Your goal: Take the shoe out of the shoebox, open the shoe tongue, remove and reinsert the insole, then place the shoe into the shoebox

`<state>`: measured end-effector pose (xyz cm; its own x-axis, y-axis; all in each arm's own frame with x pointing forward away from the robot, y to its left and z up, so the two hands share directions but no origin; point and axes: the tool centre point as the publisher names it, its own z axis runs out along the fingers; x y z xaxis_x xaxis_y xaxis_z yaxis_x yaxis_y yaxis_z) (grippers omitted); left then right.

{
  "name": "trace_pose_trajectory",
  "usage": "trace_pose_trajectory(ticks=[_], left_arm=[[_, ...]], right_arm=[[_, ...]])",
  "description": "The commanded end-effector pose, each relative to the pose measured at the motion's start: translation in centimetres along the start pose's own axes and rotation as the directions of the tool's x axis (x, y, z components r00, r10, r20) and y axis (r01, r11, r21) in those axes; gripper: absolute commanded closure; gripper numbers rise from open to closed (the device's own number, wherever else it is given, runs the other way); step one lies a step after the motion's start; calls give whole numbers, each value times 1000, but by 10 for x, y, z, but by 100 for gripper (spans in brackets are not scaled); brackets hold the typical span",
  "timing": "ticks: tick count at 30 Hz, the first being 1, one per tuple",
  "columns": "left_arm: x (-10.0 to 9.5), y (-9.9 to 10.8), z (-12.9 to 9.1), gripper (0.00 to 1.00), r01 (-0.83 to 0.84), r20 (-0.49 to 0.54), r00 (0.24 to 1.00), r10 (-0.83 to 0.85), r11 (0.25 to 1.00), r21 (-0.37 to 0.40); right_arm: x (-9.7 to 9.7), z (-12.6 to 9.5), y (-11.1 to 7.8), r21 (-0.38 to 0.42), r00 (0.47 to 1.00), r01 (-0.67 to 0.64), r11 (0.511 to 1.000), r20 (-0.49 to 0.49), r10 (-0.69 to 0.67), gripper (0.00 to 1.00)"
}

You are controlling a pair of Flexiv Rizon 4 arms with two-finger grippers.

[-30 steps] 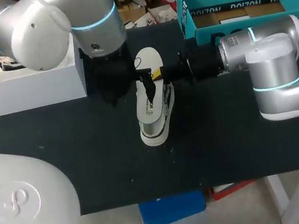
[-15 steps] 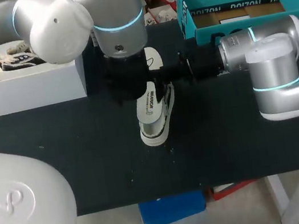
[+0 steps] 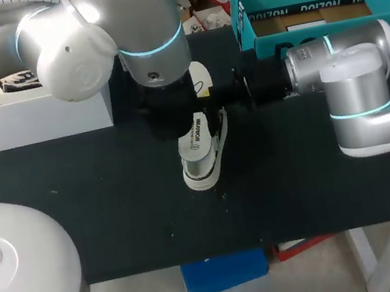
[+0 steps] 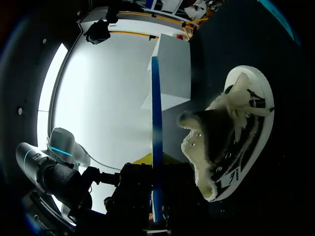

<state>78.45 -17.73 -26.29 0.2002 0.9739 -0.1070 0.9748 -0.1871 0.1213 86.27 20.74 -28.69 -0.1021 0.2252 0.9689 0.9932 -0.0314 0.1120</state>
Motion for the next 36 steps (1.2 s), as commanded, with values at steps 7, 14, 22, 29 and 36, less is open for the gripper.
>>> trace_pose_trajectory(ticks=[7,14,22,29,36], left_arm=[[-5,35,3,0,-1,-34,999,1,1000,-3],[1,75,-4,0,21,-38,999,-21,1000,-21],[7,122,-13,0,33,-38,999,-35,998,-50],[14,165,-11,0,51,-46,997,-54,997,-63],[14,197,-5,0,60,-38,997,-63,996,-65]], right_arm=[[0,0,0,1,1000,-1,1000,2,1,100],[0,0,0,1,1000,-1,1000,2,1,100],[0,0,0,1,1000,-1,1000,2,1,100],[0,0,0,1,1000,-1,1000,2,1,100],[0,0,0,1,1000,-1,1000,2,1,100]])
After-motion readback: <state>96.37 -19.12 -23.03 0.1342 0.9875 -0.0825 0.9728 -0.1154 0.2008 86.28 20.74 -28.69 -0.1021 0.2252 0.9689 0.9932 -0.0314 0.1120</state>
